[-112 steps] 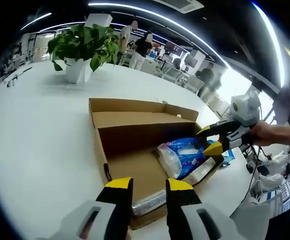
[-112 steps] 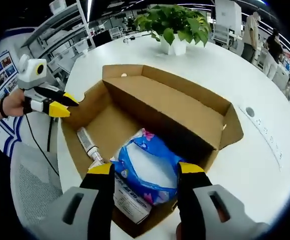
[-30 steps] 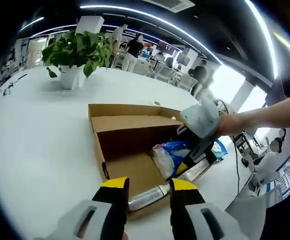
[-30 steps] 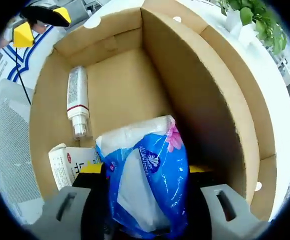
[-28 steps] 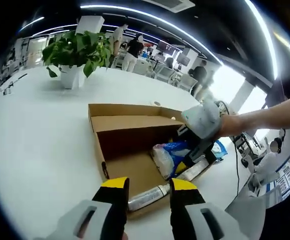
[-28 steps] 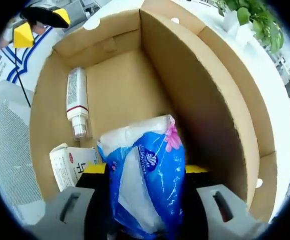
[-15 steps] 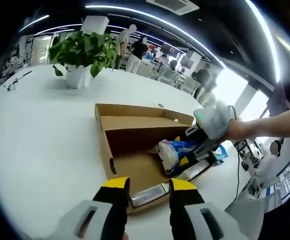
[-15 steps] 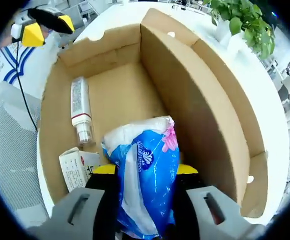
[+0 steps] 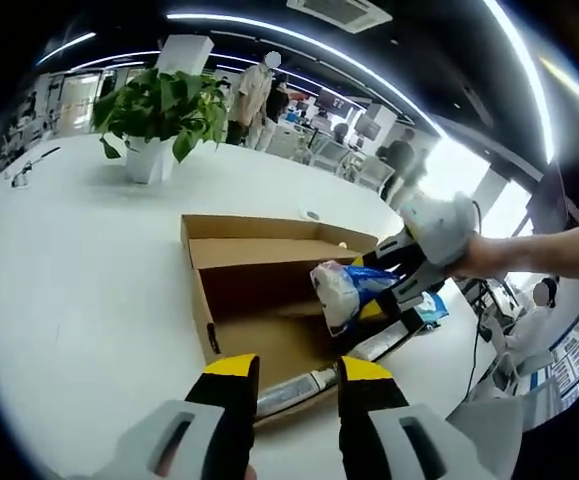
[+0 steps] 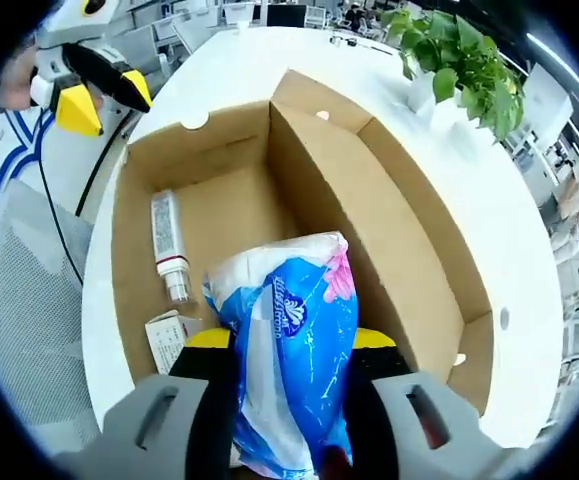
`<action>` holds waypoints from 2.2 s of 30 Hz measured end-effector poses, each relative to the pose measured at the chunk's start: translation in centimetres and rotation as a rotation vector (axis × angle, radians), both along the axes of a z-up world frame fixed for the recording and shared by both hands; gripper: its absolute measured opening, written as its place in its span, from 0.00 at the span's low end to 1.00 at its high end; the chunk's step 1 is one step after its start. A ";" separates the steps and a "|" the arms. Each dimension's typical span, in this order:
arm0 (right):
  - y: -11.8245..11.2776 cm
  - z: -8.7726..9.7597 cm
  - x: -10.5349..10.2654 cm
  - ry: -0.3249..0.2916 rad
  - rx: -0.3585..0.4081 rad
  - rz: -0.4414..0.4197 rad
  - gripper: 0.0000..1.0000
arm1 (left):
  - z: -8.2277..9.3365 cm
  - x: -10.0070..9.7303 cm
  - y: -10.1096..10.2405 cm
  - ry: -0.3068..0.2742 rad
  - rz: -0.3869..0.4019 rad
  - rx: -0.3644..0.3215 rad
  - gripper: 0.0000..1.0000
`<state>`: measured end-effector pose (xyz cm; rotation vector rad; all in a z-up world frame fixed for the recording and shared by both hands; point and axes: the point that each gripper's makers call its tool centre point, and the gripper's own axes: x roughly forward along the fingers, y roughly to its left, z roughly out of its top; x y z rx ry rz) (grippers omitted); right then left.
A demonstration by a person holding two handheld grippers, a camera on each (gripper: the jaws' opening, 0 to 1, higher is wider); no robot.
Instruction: Operate the shoe box by opening the lid, removing the specified soft item, and placing it in the target area until the item is outside and the box remains undamaged.
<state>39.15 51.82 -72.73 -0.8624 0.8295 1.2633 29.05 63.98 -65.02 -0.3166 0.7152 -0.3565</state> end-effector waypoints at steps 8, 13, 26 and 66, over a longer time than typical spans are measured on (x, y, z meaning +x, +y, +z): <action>-0.4 1.7 -0.2 -0.026 0.014 -0.003 0.37 | 1.1 -0.3 -0.6 -0.015 -0.012 0.004 0.32; -0.8 3.0 -0.3 -0.047 0.026 -0.007 0.37 | 1.7 -0.3 -1.2 -0.025 -0.025 0.006 0.32; -2.8 5.9 0.1 -0.110 0.046 -0.009 0.37 | 3.0 0.4 -3.0 -0.047 -0.066 0.011 0.32; -19.9 6.6 -0.8 -0.156 -0.019 -0.174 0.37 | 3.1 0.1 -9.7 -0.035 -0.251 0.085 0.35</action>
